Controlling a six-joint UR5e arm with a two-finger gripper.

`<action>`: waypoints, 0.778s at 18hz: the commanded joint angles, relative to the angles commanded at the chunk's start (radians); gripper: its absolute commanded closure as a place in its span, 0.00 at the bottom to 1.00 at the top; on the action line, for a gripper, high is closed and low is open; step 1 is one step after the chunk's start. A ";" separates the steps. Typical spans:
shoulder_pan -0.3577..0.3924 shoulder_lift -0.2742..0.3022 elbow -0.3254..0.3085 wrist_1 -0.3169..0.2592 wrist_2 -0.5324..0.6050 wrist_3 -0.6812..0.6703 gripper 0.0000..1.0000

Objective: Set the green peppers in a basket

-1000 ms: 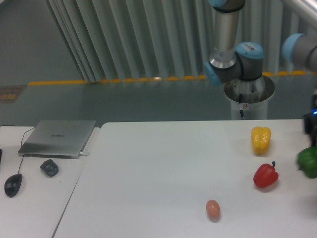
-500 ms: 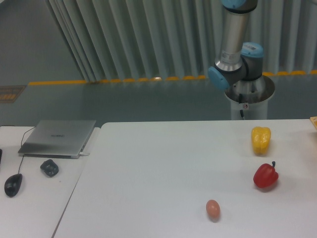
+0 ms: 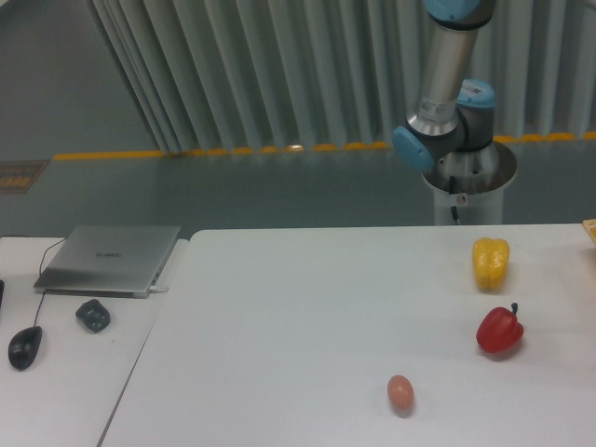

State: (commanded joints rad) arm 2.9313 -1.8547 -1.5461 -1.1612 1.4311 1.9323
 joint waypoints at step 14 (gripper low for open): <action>-0.095 0.121 0.050 -0.270 0.077 0.159 0.00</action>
State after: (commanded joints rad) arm 2.8364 -1.7334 -1.4957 -1.4310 1.5079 2.0908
